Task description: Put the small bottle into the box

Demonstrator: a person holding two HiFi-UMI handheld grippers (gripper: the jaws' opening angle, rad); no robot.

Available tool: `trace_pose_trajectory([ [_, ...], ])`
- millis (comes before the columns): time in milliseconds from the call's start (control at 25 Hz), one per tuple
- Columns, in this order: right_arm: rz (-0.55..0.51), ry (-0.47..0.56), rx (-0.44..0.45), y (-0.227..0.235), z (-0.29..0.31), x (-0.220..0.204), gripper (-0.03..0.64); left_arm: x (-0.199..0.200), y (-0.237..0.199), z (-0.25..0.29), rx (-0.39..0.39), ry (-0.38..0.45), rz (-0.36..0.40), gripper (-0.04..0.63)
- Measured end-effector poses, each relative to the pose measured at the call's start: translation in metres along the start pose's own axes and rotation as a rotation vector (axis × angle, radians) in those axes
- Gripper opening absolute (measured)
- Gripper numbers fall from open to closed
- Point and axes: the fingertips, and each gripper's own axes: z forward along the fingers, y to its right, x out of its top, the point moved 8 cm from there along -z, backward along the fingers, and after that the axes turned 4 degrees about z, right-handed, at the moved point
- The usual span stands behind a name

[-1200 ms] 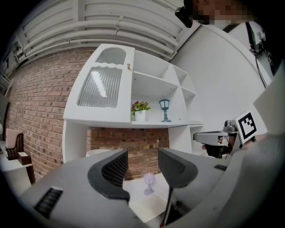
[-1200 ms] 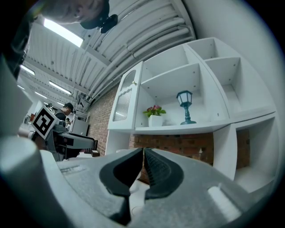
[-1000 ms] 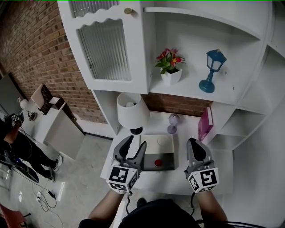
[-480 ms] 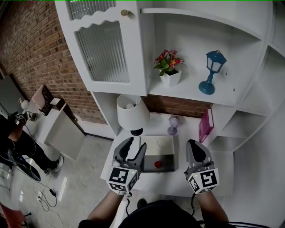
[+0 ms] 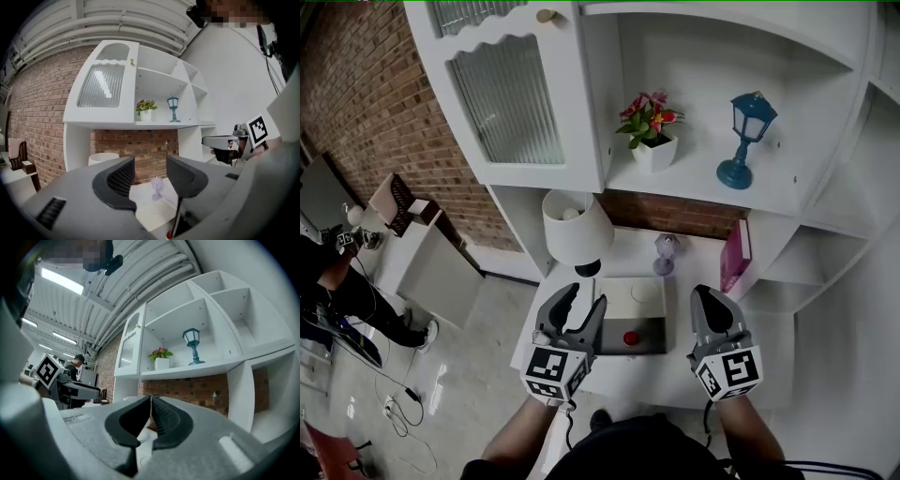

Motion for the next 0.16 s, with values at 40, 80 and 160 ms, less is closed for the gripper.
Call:
trace_pose_trajectory([
  [40, 0.003, 0.000, 0.003, 0.002, 0.000, 0.000, -0.002, 0.000, 0.002, 0.001, 0.001, 0.003, 0.003, 0.207],
  [80, 0.005, 0.000, 0.005, 0.003, -0.001, -0.001, -0.002, 0.000, 0.005, 0.001, 0.002, 0.004, 0.004, 0.207],
  [160, 0.008, -0.003, 0.010, 0.005, -0.003, -0.001, -0.002, -0.001, 0.013, 0.000, -0.003, 0.001, -0.004, 0.207],
])
